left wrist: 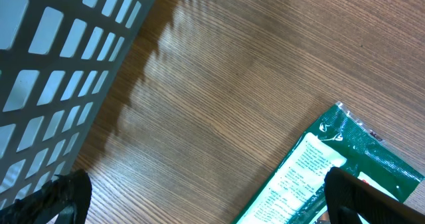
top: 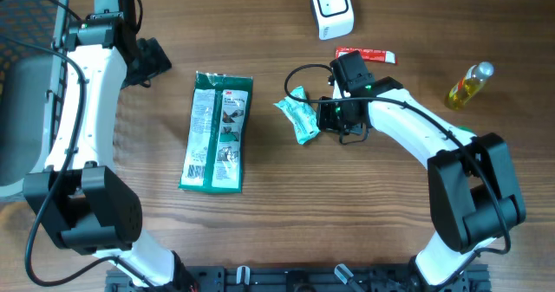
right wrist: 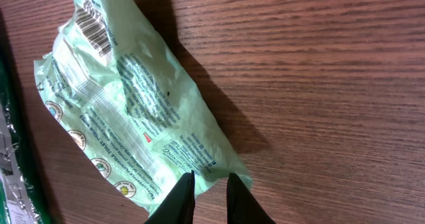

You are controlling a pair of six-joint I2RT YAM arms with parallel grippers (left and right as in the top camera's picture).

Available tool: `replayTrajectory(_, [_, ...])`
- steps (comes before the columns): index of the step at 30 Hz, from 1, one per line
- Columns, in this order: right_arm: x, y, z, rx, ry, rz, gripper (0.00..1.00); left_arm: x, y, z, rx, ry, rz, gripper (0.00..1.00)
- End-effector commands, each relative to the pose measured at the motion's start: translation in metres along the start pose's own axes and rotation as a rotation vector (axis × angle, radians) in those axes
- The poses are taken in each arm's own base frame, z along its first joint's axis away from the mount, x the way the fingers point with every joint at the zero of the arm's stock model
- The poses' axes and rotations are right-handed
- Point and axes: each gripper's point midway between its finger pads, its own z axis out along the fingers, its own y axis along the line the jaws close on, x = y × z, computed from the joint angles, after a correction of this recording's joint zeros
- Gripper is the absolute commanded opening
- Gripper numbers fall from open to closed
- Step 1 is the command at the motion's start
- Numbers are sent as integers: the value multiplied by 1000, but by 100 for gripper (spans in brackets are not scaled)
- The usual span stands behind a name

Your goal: Scan the item barcode

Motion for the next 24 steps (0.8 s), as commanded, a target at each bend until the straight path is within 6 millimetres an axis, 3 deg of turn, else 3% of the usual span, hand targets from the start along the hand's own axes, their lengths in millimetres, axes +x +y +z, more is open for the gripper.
replayTrajectory(1, [10, -5, 5, 22, 20, 19, 18, -4, -1, -1, 7, -7, 9, 100])
replayTrajectory(6, [20, -11, 13, 35, 40, 37, 14, -4, -1, -1, 7, -7, 9, 100])
replayTrajectory(12, [-11, -23, 11, 121, -111, 17, 11, -4, -1, -1, 7, -7, 9, 100])
replayTrajectory(13, [-16, -20, 11, 107, -133, 13, 16, -4, -1, -1, 7, -7, 9, 100])
replayTrajectory(16, [-21, -15, 11, 82, -147, 8, 19, -4, -1, -1, 7, -7, 9, 100])
replayTrajectory(19, [-23, 1, 4, -49, -105, 28, 33, -4, -1, -1, 7, -7, 9, 100])
replayTrajectory(22, [-20, -6, 1, -89, -59, 76, 37, -4, -1, -1, 7, -7, 9, 100])
replayTrajectory(24, [-13, -4, 4, -108, -36, 87, 48, -4, -1, -1, 7, -7, 9, 100])
